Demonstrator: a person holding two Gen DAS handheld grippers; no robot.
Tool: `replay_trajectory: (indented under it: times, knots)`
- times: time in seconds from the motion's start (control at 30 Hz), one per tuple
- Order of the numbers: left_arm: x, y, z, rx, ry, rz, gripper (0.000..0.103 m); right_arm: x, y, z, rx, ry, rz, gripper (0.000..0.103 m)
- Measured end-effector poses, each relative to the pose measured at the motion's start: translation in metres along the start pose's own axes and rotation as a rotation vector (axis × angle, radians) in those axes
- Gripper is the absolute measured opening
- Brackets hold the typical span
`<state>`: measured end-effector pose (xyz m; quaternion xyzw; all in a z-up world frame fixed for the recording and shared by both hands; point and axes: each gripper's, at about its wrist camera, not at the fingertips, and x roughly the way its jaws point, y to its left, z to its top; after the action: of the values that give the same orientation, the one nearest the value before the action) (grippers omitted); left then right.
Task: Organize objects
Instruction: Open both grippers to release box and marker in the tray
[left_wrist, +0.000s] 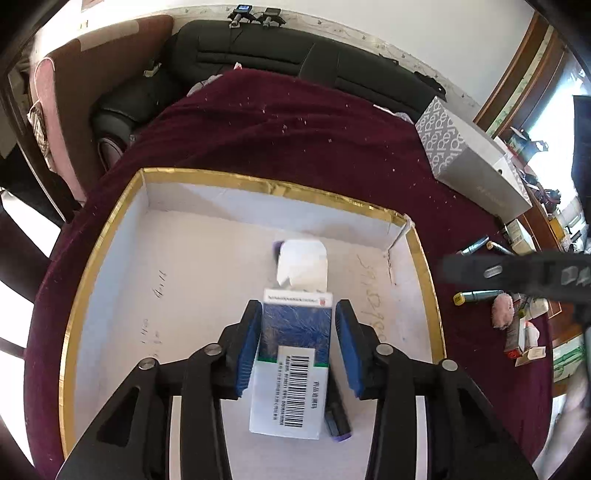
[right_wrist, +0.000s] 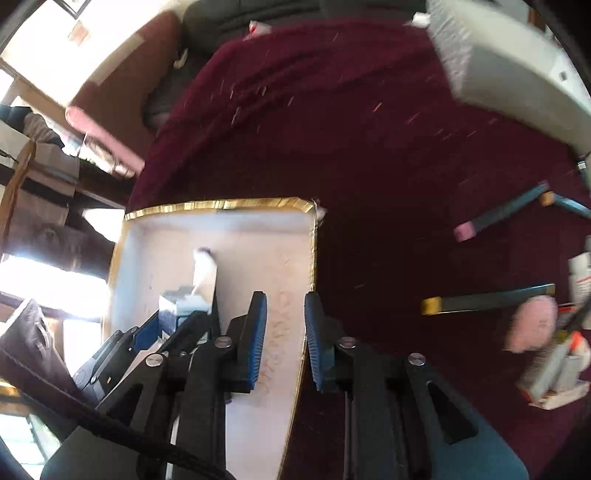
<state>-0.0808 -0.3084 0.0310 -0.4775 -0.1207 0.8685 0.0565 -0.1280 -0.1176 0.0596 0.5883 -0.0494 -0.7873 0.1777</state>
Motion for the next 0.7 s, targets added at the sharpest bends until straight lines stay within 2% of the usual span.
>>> replay_trajectory:
  times: [0.07, 0.17, 0.23, 0.27, 0.3, 0.37, 0.43, 0.47, 0.5, 0.57, 0.63, 0.7]
  knots:
    - [-0.004, 0.002, 0.003, -0.003, -0.011, 0.000, 0.042, -0.025, -0.005, -0.002, -0.013, -0.056, -0.042, 0.024]
    - [-0.012, 0.007, 0.007, -0.015, -0.023, 0.023, 0.042, -0.078, -0.011, -0.010, -0.020, -0.194, -0.116, 0.025]
    - [-0.020, 0.016, 0.007, -0.060, -0.032, 0.027, 0.042, -0.121, -0.010, -0.028, -0.038, -0.358, -0.238, 0.052]
    - [-0.021, 0.020, 0.008, -0.081, -0.033, 0.027, 0.042, -0.140, -0.010, -0.041, -0.042, -0.444, -0.306, 0.095]
    - [-0.024, 0.027, 0.008, -0.122, -0.031, 0.029, 0.042, -0.159, -0.016, -0.057, -0.026, -0.553, -0.373, 0.103]
    - [-0.028, 0.037, 0.007, -0.183, -0.027, 0.038, 0.042, -0.167, -0.030, -0.071, 0.026, -0.623, -0.367, 0.103]
    - [-0.034, 0.043, 0.005, -0.221, -0.021, 0.057, 0.042, -0.148, -0.065, -0.065, 0.126, -0.441, -0.256, 0.103]
    - [-0.038, 0.043, 0.004, -0.231, -0.020, 0.063, 0.042, -0.130, -0.088, -0.064, 0.203, -0.339, -0.185, 0.097]
    - [-0.043, 0.042, 0.002, -0.236, -0.021, 0.069, 0.042, -0.123, -0.101, -0.067, 0.238, -0.313, -0.175, 0.093]
    - [-0.055, 0.032, 0.000, -0.231, -0.026, 0.074, 0.042, -0.110, -0.124, -0.074, 0.262, -0.283, -0.206, 0.093]
    - [-0.067, 0.014, -0.003, -0.199, -0.034, 0.062, 0.043, -0.107, -0.152, -0.085, 0.312, -0.257, -0.192, 0.093]
    - [-0.075, -0.009, -0.006, -0.157, -0.041, 0.046, 0.048, -0.116, -0.175, -0.097, 0.338, -0.257, -0.193, 0.093]
